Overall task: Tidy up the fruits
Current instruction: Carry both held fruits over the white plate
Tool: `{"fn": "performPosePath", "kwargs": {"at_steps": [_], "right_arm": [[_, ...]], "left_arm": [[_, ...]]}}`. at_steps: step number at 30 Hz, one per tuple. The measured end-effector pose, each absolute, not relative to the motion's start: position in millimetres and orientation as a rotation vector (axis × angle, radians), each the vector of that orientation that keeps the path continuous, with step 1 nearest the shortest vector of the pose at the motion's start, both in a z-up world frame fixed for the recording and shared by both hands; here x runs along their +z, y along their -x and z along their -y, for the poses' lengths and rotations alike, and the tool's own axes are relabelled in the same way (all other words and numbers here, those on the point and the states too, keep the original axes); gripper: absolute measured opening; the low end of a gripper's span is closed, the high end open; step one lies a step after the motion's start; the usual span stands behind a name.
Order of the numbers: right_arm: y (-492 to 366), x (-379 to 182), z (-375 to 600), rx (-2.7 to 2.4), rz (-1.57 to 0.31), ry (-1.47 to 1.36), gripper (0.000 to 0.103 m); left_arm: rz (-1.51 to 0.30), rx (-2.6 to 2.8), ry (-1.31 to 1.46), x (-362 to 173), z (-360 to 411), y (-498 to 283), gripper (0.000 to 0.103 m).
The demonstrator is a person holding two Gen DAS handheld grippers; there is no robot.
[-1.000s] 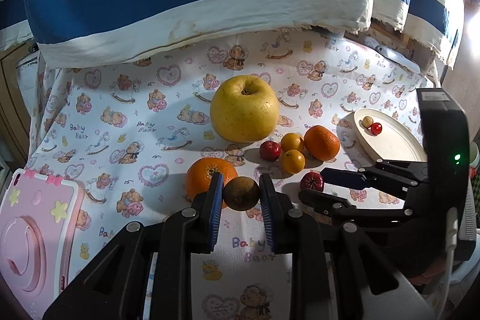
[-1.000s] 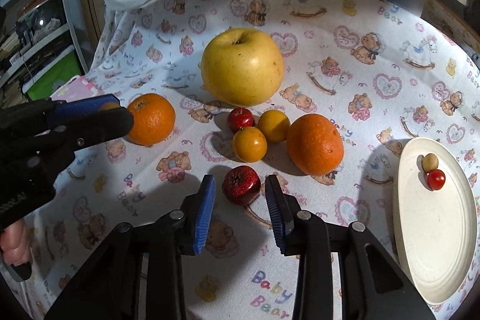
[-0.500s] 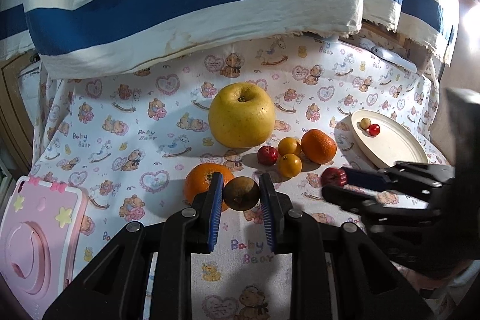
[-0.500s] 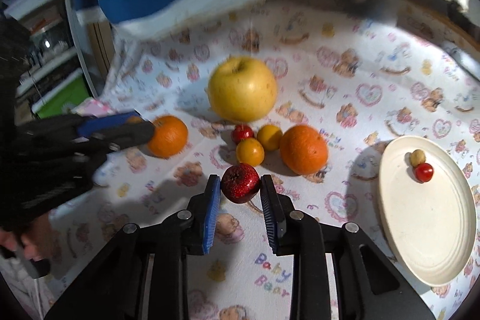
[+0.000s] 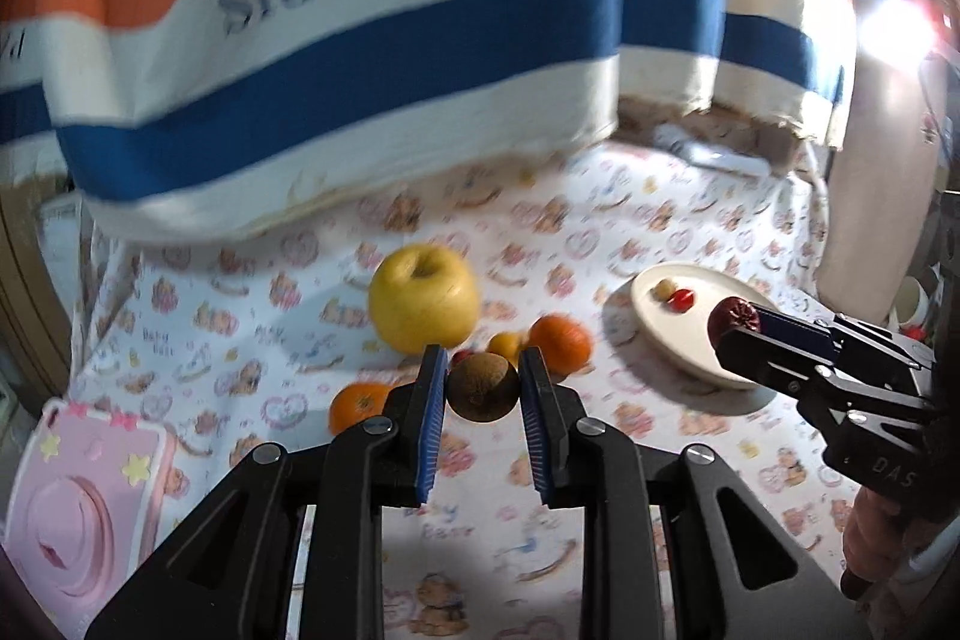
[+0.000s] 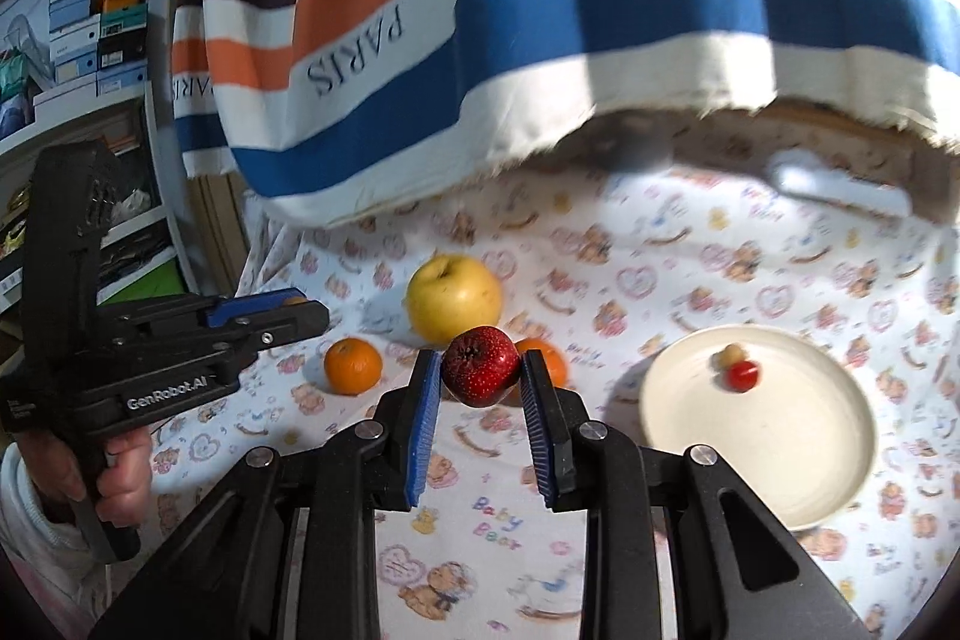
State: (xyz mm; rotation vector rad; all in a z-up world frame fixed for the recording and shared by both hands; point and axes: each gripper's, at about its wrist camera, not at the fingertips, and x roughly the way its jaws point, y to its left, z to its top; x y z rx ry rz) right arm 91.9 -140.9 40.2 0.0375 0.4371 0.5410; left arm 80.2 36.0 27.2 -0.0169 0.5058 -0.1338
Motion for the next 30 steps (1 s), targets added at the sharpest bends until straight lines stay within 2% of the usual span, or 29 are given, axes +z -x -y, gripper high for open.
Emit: {"fn": "performPosePath", "kwargs": {"at_steps": [16,30], "right_arm": [[-60,47,225,0.412,-0.334,-0.046,0.029],[-111,-8,270,0.302,-0.608,-0.068,0.028]], "left_arm": [[-0.465,-0.245,-0.062,50,55,-73,0.023],[-0.537,-0.302,-0.066,28,101,-97,0.023]]}}
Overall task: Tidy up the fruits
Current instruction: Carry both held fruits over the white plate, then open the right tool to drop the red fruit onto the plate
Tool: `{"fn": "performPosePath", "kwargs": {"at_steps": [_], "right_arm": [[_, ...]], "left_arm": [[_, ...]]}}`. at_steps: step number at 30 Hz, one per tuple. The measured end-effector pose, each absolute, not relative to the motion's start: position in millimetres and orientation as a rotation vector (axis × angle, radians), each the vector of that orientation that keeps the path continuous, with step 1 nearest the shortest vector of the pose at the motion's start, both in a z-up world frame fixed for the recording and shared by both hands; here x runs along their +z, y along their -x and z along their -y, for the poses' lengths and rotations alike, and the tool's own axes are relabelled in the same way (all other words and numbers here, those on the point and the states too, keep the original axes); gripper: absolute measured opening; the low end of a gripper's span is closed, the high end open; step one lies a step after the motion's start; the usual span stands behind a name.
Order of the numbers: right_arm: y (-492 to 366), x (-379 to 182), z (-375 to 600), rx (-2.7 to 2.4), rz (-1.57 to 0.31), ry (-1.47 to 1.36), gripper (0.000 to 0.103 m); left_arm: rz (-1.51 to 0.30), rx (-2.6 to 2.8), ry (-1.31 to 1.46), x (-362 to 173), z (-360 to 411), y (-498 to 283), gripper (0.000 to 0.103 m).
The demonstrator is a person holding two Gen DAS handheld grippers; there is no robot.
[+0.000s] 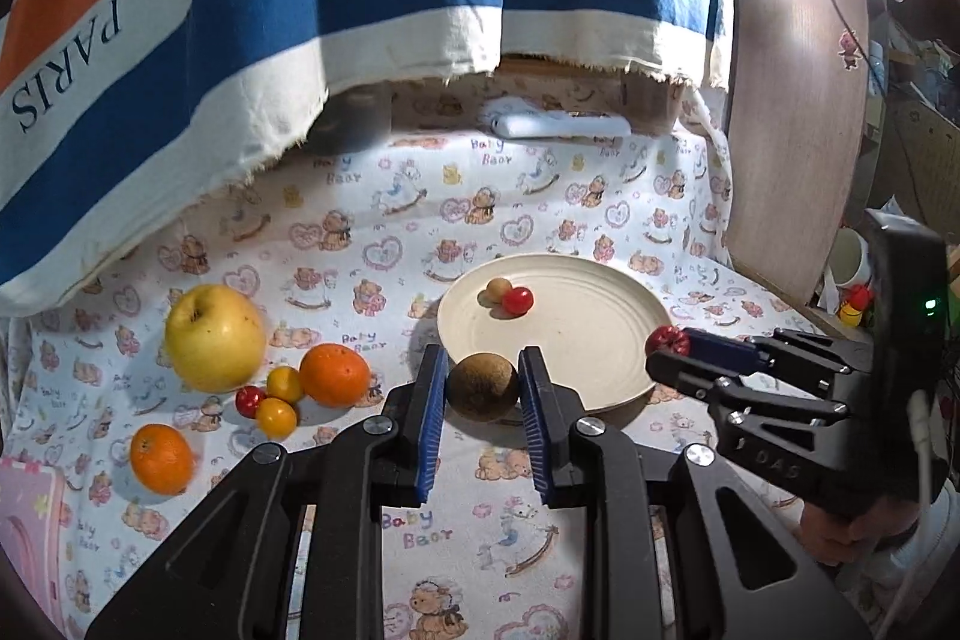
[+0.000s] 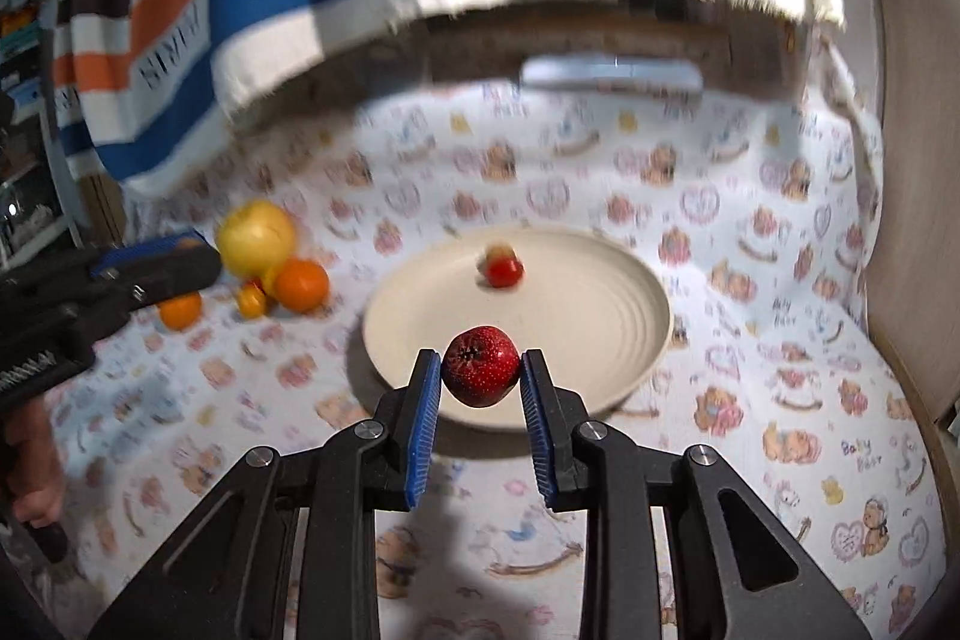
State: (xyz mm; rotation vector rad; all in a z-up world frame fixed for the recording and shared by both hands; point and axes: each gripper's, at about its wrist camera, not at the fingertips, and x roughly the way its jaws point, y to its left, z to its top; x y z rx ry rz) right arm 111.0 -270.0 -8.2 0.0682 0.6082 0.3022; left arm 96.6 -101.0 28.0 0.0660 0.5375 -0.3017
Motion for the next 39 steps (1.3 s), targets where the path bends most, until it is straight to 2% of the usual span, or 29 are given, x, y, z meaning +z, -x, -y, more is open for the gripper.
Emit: {"fn": "performPosePath", "kwargs": {"at_steps": [7,21,22,24,25,39], "right_arm": [[-135,-26,280,0.28,-0.746,-0.145,0.028],[-136,-25,279,0.272,-0.756,-0.125,0.029],[-136,-25,279,0.271,-0.756,-0.126,0.03],[-136,-25,280,0.263,-0.756,-0.125,0.048],[-135,-24,281,0.26,-0.749,-0.126,0.064],[-116,-4,295,0.198,-0.624,-0.113,0.064]], "left_arm": [[-0.582,-0.298,-0.05,14,97,-107,0.023],[-0.578,-0.296,-0.058,14,95,-109,0.023],[-0.576,-0.296,-0.059,15,96,-108,0.023],[-0.574,-0.296,-0.063,16,97,-107,0.023],[-0.575,-0.297,-0.064,16,97,-107,0.023],[-0.721,-0.432,-0.072,-6,136,-144,0.023]]}}
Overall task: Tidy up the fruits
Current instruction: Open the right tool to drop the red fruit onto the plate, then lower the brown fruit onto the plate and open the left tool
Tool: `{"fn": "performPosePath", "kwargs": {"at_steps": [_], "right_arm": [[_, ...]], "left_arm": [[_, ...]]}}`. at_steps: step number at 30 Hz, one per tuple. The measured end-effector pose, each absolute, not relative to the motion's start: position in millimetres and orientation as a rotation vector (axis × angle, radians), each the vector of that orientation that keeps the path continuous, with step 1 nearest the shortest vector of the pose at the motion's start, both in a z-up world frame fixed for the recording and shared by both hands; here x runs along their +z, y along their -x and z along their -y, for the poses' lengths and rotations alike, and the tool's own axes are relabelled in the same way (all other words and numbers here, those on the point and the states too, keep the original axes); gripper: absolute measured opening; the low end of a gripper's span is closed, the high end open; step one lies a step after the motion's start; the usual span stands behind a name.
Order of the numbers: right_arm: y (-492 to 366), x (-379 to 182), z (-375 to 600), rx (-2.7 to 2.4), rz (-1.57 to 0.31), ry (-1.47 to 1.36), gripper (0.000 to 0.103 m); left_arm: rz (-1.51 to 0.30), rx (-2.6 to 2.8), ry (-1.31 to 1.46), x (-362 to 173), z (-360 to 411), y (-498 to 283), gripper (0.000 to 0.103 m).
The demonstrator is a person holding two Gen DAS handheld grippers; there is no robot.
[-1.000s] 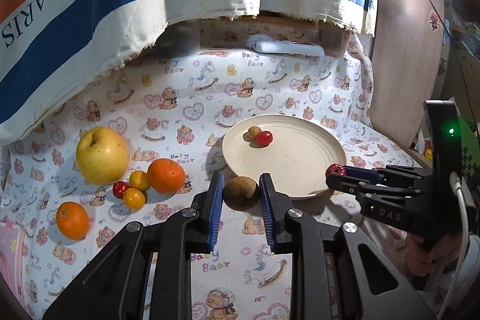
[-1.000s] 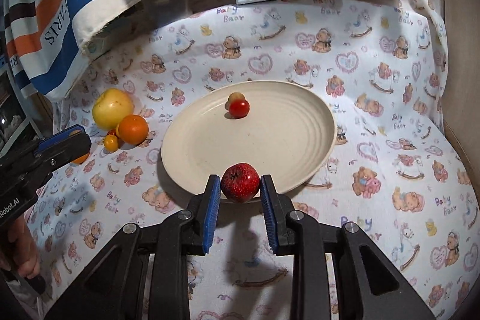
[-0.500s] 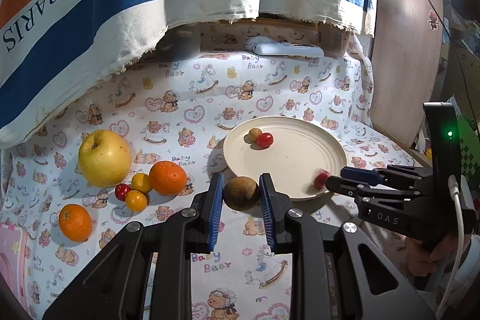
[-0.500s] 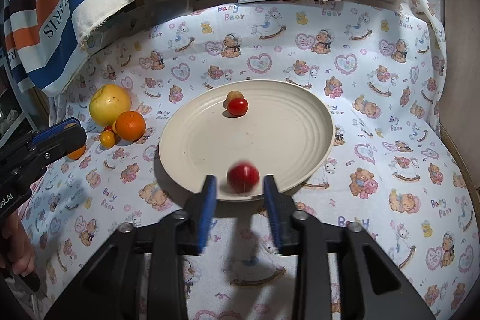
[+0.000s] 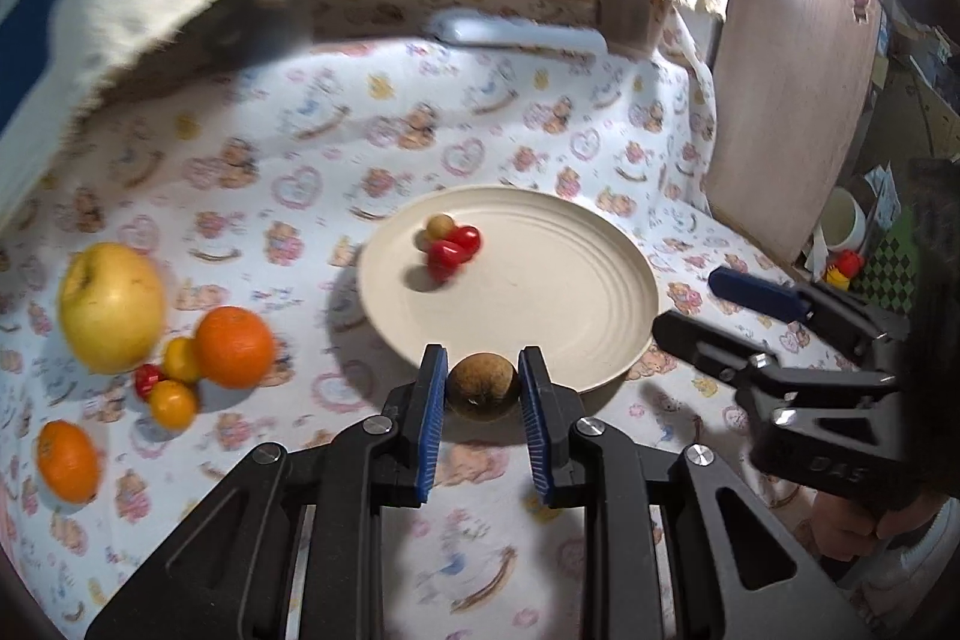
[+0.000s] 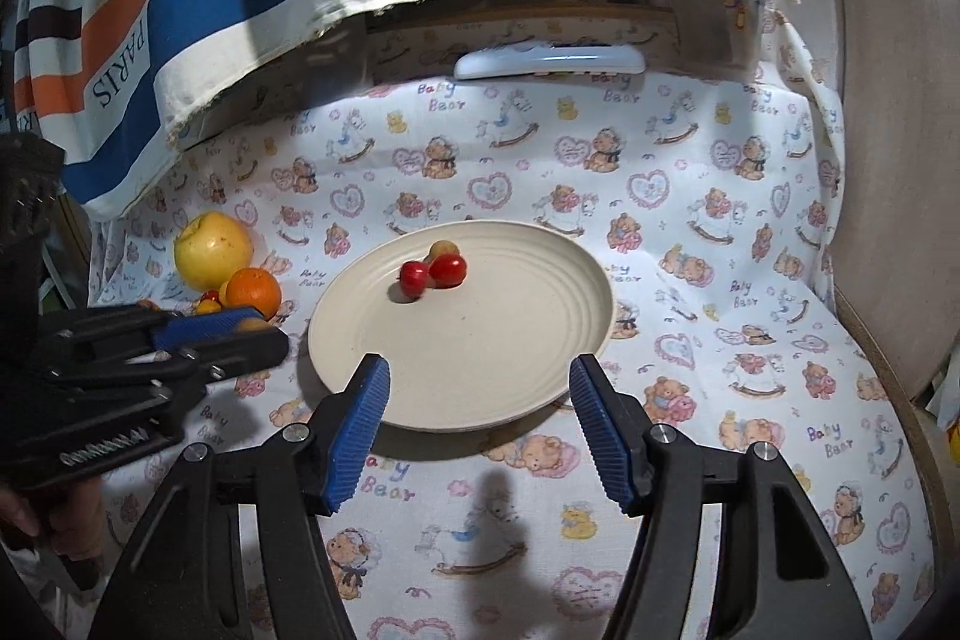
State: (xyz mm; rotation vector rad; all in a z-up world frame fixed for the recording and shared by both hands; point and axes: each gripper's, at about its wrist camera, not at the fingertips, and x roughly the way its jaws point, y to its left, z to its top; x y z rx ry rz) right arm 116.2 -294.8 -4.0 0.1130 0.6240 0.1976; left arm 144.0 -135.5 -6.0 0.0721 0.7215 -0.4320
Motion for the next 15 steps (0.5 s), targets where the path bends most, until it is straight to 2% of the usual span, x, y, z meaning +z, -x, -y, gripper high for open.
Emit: {"fn": "performPosePath", "kwargs": {"at_steps": [6,15], "right_arm": [[-119,-5,305,0.19,-0.641,-0.16,0.064],[-119,-6,304,0.198,-0.649,-0.162,0.064]], "left_arm": [[-0.808,-0.455,-0.07,-23,149,-168,0.023],[-0.802,-0.449,-0.096,-28,153,-174,0.023]]}}
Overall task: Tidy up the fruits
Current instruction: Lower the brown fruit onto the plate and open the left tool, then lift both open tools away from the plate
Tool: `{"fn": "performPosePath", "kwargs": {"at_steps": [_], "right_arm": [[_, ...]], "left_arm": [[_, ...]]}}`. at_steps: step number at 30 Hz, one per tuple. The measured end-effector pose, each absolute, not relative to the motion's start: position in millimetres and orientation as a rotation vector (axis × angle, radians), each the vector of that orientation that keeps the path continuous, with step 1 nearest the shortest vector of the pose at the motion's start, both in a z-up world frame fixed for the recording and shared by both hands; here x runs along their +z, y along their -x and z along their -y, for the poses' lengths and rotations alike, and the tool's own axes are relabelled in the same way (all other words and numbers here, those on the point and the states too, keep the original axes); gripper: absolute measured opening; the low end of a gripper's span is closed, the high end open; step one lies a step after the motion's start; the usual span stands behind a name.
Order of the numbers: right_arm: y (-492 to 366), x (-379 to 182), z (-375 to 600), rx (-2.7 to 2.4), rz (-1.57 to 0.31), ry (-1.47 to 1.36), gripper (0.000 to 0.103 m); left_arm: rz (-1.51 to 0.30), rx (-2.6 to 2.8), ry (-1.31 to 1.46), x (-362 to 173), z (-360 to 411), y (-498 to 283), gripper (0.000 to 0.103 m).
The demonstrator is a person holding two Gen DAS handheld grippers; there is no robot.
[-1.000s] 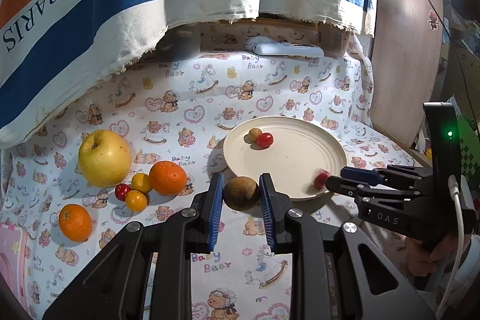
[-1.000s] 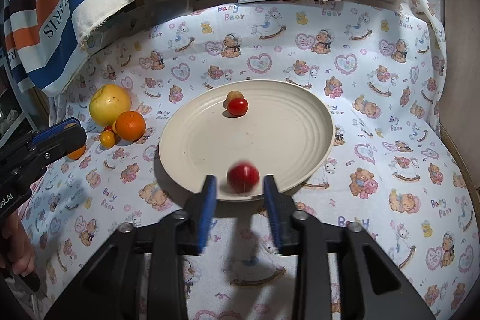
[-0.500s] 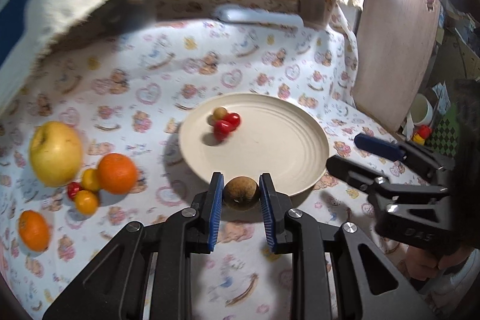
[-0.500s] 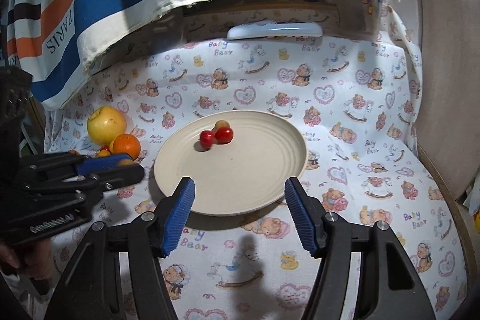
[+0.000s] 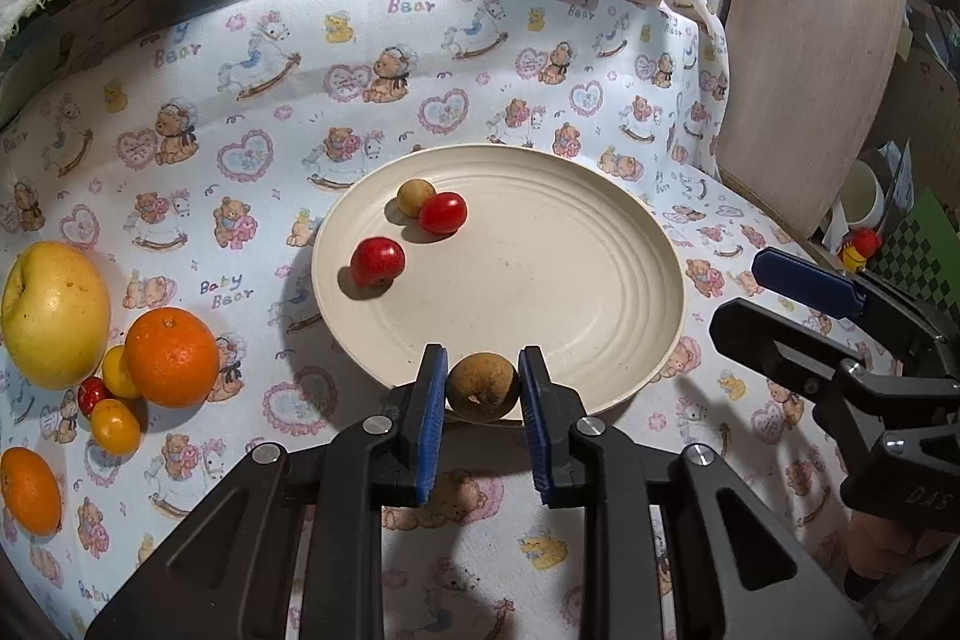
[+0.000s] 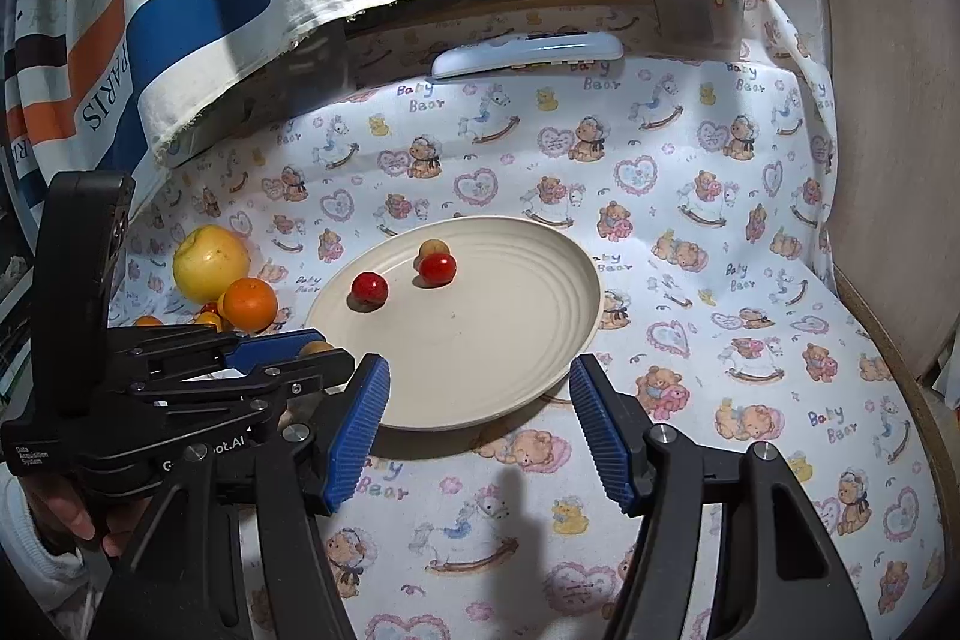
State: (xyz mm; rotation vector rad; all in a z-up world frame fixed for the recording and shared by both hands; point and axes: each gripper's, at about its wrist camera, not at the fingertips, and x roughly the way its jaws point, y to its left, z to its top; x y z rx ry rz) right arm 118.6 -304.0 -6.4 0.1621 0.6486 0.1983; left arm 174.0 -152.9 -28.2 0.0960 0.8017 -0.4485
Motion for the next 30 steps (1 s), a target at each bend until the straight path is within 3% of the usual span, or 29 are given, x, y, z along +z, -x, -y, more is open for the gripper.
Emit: {"fn": "performPosePath", "kwargs": {"at_steps": [3,5,7,12,30], "right_arm": [[-119,-7,304,0.195,-0.651,-0.161,0.064],[-120,-8,304,0.189,-0.654,-0.16,0.064],[-120,-9,304,0.185,-0.656,-0.159,0.064],[-121,-9,303,0.176,-0.654,-0.155,0.064],[-108,16,288,0.174,-0.585,-0.126,0.064]], "left_arm": [[-0.791,-0.448,-0.097,-29,153,-173,0.024],[-0.785,-0.452,-0.098,-28,153,-172,0.028],[-0.773,-0.444,-0.095,-25,151,-170,0.039],[-0.739,-0.424,-0.074,-17,140,-165,0.046],[-0.571,-0.313,-0.01,24,72,-124,0.058]]}}
